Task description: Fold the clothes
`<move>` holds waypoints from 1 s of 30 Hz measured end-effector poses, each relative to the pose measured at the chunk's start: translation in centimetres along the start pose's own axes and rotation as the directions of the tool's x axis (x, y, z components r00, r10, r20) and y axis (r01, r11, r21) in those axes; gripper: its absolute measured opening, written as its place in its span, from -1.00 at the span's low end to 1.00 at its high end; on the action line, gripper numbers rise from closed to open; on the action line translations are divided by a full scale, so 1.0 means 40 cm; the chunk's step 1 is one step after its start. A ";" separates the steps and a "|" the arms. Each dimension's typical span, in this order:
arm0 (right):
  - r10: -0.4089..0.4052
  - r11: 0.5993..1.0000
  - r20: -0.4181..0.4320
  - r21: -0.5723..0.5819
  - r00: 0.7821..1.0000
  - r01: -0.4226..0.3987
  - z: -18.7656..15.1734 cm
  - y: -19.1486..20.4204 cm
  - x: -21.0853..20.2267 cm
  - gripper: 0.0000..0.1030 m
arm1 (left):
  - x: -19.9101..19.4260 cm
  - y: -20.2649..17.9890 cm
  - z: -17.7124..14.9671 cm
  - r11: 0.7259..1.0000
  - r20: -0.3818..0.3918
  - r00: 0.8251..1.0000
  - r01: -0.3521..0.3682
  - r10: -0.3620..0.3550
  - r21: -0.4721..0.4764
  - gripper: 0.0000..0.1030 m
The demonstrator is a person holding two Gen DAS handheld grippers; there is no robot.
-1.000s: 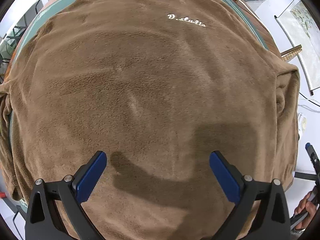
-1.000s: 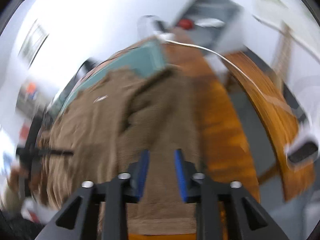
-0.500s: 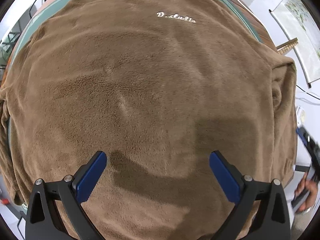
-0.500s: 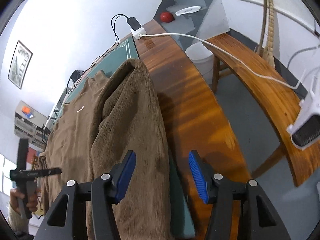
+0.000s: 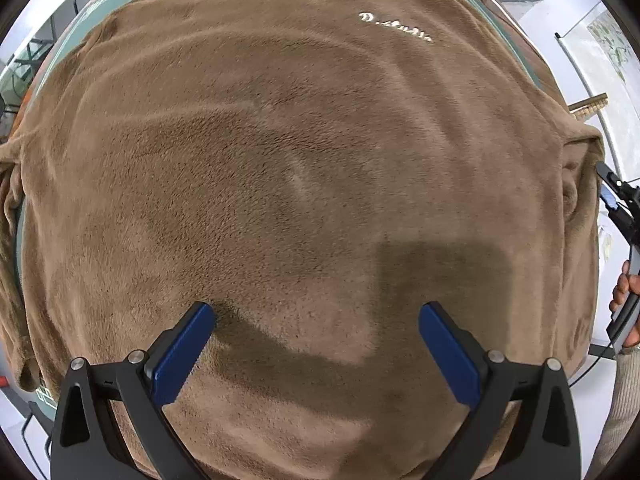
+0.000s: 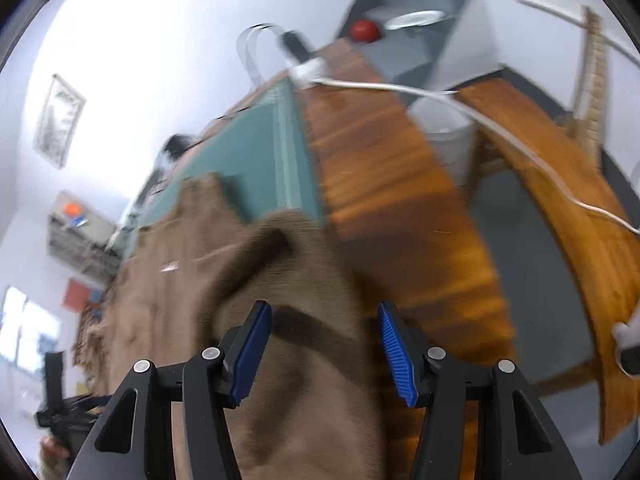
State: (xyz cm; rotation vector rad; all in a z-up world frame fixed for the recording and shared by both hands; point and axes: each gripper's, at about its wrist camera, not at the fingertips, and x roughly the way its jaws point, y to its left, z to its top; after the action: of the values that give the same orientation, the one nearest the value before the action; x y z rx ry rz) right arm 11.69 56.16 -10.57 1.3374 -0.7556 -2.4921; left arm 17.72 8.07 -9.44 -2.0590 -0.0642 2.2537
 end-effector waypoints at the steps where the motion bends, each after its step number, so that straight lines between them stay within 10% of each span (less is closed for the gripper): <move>1: 0.019 1.000 -0.010 -0.018 1.000 -0.019 -0.003 0.018 0.007 0.10 | 0.001 0.006 0.000 1.000 -0.002 1.000 0.001 -0.001 -0.001 1.00; 9: 0.244 0.960 -0.086 -0.120 0.966 -0.254 -0.120 0.211 0.022 0.11 | 0.001 0.029 0.010 1.000 -0.016 1.000 0.004 -0.004 0.021 1.00; 16: 0.288 0.953 -0.126 -0.064 0.949 -0.297 -0.242 0.246 0.066 0.11 | -0.007 -0.031 0.008 0.997 -0.015 1.000 0.008 -0.007 0.074 1.00; 30: 0.280 0.960 0.010 -0.004 0.960 -0.280 -0.329 0.239 0.061 0.11 | -0.177 -0.403 0.096 0.906 0.027 0.943 0.311 -0.333 0.288 1.00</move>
State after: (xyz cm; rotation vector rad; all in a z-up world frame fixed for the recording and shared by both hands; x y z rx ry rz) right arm 20.65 42.60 -13.24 1.1276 -0.8762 -2.2775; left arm 15.10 23.54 -0.63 -1.6789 -0.0795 2.0068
